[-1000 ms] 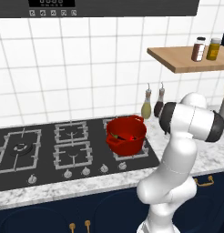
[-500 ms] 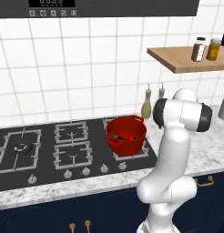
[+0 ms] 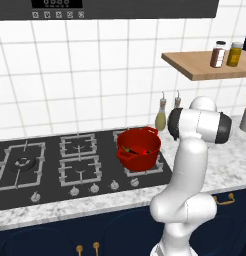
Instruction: Put the eggplant and tomato in the pot. Retrieve the spatula and lightly stir the vegetables in the pot.
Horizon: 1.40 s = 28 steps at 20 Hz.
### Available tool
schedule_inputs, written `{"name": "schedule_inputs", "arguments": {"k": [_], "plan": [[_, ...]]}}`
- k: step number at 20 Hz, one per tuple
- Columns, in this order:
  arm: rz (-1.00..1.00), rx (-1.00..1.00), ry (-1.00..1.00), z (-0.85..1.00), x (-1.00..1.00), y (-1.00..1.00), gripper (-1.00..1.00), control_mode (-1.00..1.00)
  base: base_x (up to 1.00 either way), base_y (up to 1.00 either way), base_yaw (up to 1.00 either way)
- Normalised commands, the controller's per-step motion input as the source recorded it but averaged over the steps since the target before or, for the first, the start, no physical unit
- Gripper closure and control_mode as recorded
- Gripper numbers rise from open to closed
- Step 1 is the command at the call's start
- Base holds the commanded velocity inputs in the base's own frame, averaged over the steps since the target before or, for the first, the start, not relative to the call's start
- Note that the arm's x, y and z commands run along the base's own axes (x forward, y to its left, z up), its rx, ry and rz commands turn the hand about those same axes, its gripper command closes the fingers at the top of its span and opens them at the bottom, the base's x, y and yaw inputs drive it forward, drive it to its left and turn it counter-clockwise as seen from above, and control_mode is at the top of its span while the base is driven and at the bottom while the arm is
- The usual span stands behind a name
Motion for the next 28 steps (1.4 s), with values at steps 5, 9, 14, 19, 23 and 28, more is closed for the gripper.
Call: {"name": "schedule_inputs", "arguments": {"k": [5,9,14,19,23,28], "plan": [[0.03,-0.06,0.03,-0.44,-0.77,0.16,1.00,-1.00,0.00,0.00,0.00],[0.00,0.00,0.10,-0.20,-0.46,0.08,1.00,-1.00,0.00,0.00,0.00],[0.18,-0.02,-0.09,0.35,-0.85,0.00,1.00,-1.00,0.00,0.00,0.00],[0.33,-0.12,-0.22,0.96,-1.00,0.03,1.00,-1.00,0.00,0.00,0.00],[0.25,-0.14,-0.15,0.99,-0.72,0.17,1.00,-1.00,0.00,0.00,0.00],[0.25,-0.16,-0.05,0.92,-0.24,0.35,1.00,-1.00,0.00,0.00,0.00]]}}
